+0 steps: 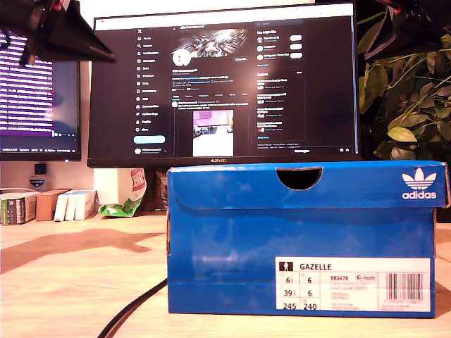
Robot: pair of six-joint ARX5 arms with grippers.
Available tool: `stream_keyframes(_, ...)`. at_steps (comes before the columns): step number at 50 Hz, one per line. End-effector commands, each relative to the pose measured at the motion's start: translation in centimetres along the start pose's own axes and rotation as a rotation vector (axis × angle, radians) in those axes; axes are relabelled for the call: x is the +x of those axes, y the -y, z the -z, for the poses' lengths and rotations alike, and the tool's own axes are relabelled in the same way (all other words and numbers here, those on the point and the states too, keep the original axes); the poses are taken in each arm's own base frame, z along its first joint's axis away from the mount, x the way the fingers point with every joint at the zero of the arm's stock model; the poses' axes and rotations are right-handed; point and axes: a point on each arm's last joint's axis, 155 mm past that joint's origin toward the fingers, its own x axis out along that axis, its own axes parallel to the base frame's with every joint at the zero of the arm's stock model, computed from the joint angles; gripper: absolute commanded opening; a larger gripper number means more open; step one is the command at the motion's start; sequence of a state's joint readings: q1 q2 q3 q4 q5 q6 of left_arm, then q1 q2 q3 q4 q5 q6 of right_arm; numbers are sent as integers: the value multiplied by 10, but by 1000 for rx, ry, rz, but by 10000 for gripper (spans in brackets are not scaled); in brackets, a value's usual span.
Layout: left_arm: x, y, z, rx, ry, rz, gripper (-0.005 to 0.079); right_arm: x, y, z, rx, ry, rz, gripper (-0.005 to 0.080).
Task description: Close the blue shoebox by pushing the lid with your left arm and holding the box in place with your right arm
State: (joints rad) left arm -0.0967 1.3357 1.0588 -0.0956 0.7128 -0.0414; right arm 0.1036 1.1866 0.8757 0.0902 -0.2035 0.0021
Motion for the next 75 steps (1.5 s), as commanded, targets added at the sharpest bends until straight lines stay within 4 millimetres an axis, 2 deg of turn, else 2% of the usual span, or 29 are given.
stream_keyframes(1, -12, -2, -17, 53, 43, -48, -10, -7, 19, -16, 7, 45, 77, -10)
stream_keyframes(6, -25, -11, -14, 97, 21, -122, -9, -16, 34, -20, 38, 53, 136, -10)
stream_keyframes(8, -31, -12, -11, 83, 8, -140, -9, -20, 37, -24, 37, 64, 145, -10)
stream_keyframes(9, -33, -12, -10, 143, -1, -148, -9, -23, 39, -27, 36, 73, 150, -10)
stream_keyframes(18, -52, -18, -13, 142, 1, -193, -9, -44, 46, -44, 30, 121, 191, -10)
stream_keyframes(36, -84, -19, -21, 143, 30, -242, -9, -57, 54, -14, 47, 13, 240, -10)
stream_keyframes(47, -94, -18, -16, 131, 21, -235, -9, -75, 70, -11, 76, 55, 337, -7)
stream_keyframes(62, -98, -14, 11, 116, 8, -237, -9, -106, 77, -8, 69, 126, 390, -5)
stream_keyframes(75, -105, -9, 39, 97, 20, -263, -9, -117, 72, 5, 67, 140, 390, -5)
